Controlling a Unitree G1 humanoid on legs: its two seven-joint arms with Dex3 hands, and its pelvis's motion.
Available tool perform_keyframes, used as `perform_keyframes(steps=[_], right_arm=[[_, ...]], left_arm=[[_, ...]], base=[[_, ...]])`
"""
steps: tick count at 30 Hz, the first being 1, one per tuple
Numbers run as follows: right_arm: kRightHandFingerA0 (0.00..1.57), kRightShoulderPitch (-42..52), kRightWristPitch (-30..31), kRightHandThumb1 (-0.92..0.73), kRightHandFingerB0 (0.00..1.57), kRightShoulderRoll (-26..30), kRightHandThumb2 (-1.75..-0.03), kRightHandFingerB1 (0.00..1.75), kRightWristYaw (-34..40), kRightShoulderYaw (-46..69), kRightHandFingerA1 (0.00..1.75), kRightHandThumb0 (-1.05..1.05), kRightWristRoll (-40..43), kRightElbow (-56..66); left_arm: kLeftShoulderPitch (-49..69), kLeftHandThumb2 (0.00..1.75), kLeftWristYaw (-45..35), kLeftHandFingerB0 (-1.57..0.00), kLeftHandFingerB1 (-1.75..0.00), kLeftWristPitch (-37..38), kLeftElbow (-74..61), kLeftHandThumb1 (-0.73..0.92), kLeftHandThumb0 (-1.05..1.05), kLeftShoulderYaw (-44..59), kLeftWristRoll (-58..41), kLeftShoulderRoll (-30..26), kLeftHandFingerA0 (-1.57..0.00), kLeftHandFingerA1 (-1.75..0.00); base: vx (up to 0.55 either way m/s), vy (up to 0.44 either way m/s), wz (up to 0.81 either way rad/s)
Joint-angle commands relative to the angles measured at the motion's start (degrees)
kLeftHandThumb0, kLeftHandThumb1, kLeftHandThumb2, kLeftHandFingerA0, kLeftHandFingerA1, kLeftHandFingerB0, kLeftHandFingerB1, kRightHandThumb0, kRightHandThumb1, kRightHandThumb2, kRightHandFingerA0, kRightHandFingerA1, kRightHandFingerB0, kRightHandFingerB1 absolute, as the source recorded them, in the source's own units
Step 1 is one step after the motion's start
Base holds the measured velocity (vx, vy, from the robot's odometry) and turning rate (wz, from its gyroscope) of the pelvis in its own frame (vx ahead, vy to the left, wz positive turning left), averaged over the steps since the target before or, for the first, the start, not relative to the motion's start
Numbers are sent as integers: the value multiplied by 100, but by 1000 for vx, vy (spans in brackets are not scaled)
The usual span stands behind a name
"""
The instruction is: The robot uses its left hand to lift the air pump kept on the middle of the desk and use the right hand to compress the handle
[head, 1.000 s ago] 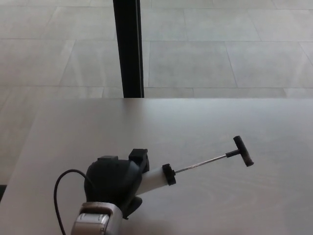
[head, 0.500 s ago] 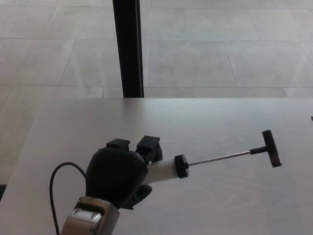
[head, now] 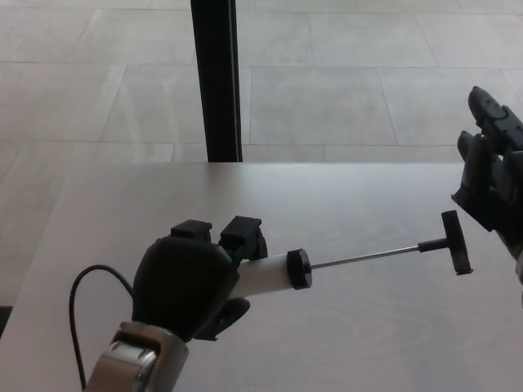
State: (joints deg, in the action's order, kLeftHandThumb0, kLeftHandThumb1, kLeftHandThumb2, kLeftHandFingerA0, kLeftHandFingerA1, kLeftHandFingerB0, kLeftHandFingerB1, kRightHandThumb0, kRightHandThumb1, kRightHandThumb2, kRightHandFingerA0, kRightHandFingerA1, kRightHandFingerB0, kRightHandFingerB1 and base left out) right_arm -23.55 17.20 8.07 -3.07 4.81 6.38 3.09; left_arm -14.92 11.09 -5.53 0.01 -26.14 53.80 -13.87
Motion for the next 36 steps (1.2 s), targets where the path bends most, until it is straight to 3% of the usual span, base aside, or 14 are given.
perform_keyframes(steps=[1,14,17,20,21,22,25,26,30,31,32,33,35,36], right_arm=[[0,87,660,-92,0,-124,-100,0,268,-145,0,-102,-173,383],[0,386,937,-92,0,-344,-88,0,126,72,0,-99,123,838],[0,476,916,-91,0,-486,-131,5,217,59,18,-104,124,829],[0,550,868,-92,0,-661,-133,3,425,-13,16,-105,-29,880],[0,591,822,-92,0,-714,-132,3,466,-30,16,-105,-55,900],[0,612,796,-91,0,-753,-132,2,500,-35,14,-105,-74,908],[0,658,689,-91,0,-851,-133,2,539,-41,13,-105,-88,883],[0,673,721,-92,0,-890,-94,0,543,-38,0,-102,-71,910],[0,696,750,-92,0,-1096,-92,0,617,-15,0,-98,4,942],[0,691,789,-92,0,-1116,-94,0,606,-30,0,-102,-3,943],[0,756,751,-92,0,-1212,-87,0,603,-11,0,-101,75,959],[0,769,678,-88,0,-1268,-130,2,624,-30,13,-105,60,931],[0,782,713,-90,0,-1302,-130,0,662,-57,11,-105,-4,941],[0,790,676,-92,0,-1298,-132,0,660,-94,10,-105,-57,927]], left_arm=[[-137,106,233,-72,-155,98,145,57,4,119,122,-147,-81,-175],[-238,115,403,-74,-157,212,357,54,4,230,93,-271,-85,-175],[-232,110,306,-71,-160,141,294,57,4,274,16,-214,-85,-175],[-236,110,278,-70,-159,129,279,58,2,346,-126,-102,-84,-175],[-224,113,252,-95,-130,93,271,56,4,353,-143,-65,-117,-148],[-218,110,263,-69,-161,113,279,59,3,354,-138,-61,-84,-175],[-208,108,327,-70,-160,187,307,58,4,349,-111,-86,-82,-175],[-211,110,362,-71,-160,187,323,57,4,347,-88,-86,-84,-175],[-190,109,410,-71,-161,153,364,59,2,407,-164,-5,-84,-175],[-187,112,378,-97,-130,159,355,56,2,438,-227,26,-117,-146],[-189,108,385,-71,-161,135,333,61,0,423,-219,88,-84,-175],[-210,109,392,-71,-160,118,344,60,0,413,-184,100,-83,-175],[-230,109,406,-71,-160,154,373,60,0,416,-209,127,-84,-175],[-243,112,396,-96,-130,139,370,54,2,411,-198,146,-117,-148]], base=[[0,0,0],[0,0,0],[0,0,0],[0,0,0],[0,0,0],[0,0,0],[0,0,0],[0,0,0],[0,0,0],[0,0,0],[0,0,0],[0,0,0],[0,0,0],[0,0,0]])
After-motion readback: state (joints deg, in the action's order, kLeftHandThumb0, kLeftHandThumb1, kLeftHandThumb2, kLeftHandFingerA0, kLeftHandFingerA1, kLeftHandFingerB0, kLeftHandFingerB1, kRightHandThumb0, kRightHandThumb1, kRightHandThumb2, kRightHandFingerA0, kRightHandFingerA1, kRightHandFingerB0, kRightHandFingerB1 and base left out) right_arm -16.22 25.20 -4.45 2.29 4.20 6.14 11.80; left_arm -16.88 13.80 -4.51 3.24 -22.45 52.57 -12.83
